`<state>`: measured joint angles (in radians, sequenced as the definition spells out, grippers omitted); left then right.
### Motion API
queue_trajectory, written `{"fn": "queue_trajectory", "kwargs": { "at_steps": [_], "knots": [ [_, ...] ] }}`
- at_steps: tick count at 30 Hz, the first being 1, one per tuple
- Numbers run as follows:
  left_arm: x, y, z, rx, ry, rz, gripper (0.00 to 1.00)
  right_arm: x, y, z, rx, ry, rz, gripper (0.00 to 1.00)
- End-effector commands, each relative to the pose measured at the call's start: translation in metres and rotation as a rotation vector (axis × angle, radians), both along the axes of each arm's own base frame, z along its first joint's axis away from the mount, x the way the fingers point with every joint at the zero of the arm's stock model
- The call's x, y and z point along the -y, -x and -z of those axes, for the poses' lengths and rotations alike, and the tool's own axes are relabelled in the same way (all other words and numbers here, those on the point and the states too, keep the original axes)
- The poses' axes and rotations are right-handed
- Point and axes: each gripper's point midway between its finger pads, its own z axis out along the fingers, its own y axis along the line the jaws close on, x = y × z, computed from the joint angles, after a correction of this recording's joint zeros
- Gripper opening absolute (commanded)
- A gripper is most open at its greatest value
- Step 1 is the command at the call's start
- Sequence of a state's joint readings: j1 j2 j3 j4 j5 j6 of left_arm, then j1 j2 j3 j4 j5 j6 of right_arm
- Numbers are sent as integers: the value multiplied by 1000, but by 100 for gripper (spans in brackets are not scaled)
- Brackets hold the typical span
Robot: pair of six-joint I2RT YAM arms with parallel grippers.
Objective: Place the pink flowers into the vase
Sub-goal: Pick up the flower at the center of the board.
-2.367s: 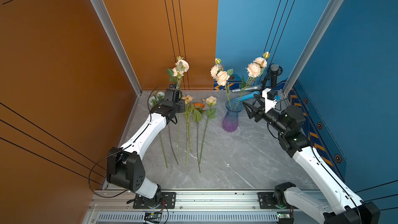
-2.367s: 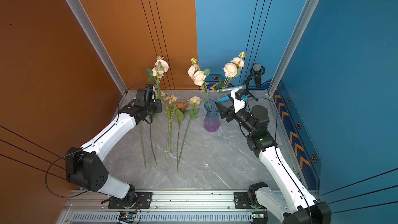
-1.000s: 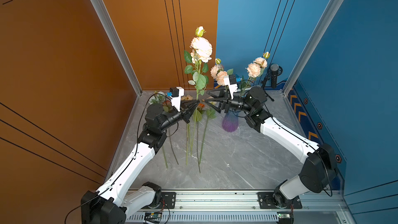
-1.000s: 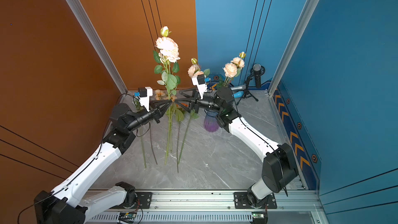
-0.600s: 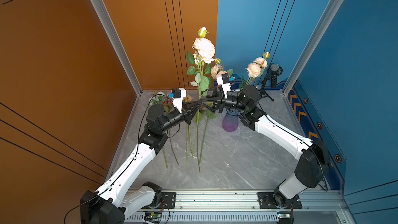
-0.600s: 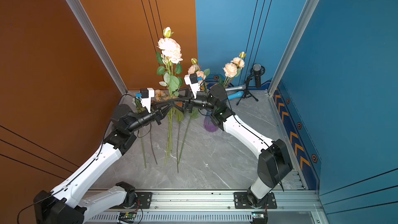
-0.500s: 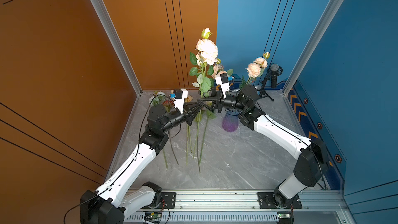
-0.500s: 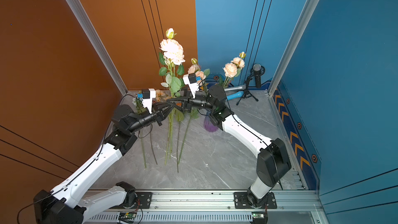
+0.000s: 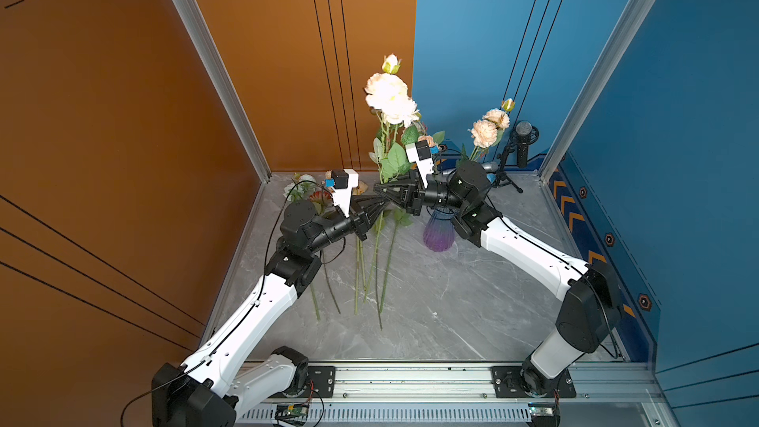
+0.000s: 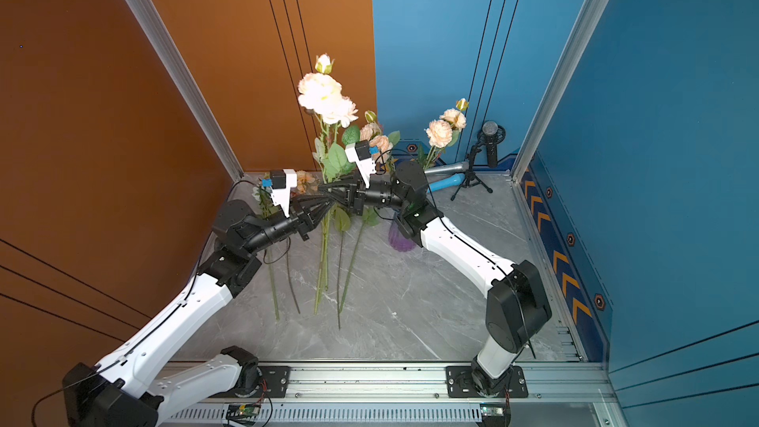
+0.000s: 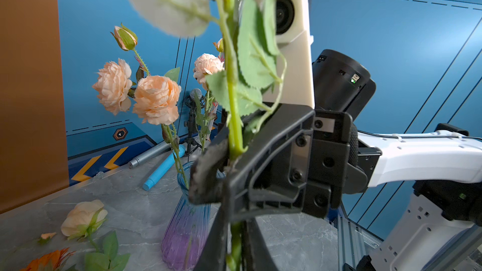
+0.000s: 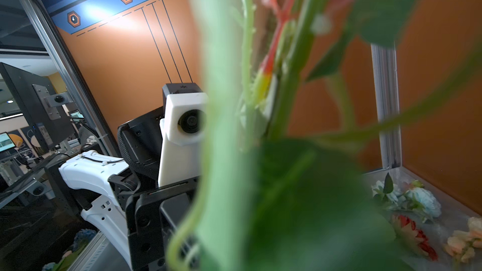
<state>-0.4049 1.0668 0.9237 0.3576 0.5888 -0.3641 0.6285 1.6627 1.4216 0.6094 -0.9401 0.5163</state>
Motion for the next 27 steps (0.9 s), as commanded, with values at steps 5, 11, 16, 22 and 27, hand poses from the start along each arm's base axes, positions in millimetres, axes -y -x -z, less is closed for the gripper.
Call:
{"fn": "queue_trajectory", "kwargs": {
  "at_steps": [5,11,16,22,27],
  "knots": [
    [-2,-1,-5,21,14,-3,17,6,5,-17,48,-9,3,5],
    [-5,-11,3,-18,18,-24,38,10,2,-15,66,27,42,3],
    [-10,-20,12,-43,16,-64,61,16,-2,-16,98,69,98,3],
    [-14,-36,34,-116,9,-94,68,26,-7,-20,147,115,184,3],
    [-12,-46,49,-173,6,-85,70,42,-15,-24,212,174,324,3]
  ]
}}
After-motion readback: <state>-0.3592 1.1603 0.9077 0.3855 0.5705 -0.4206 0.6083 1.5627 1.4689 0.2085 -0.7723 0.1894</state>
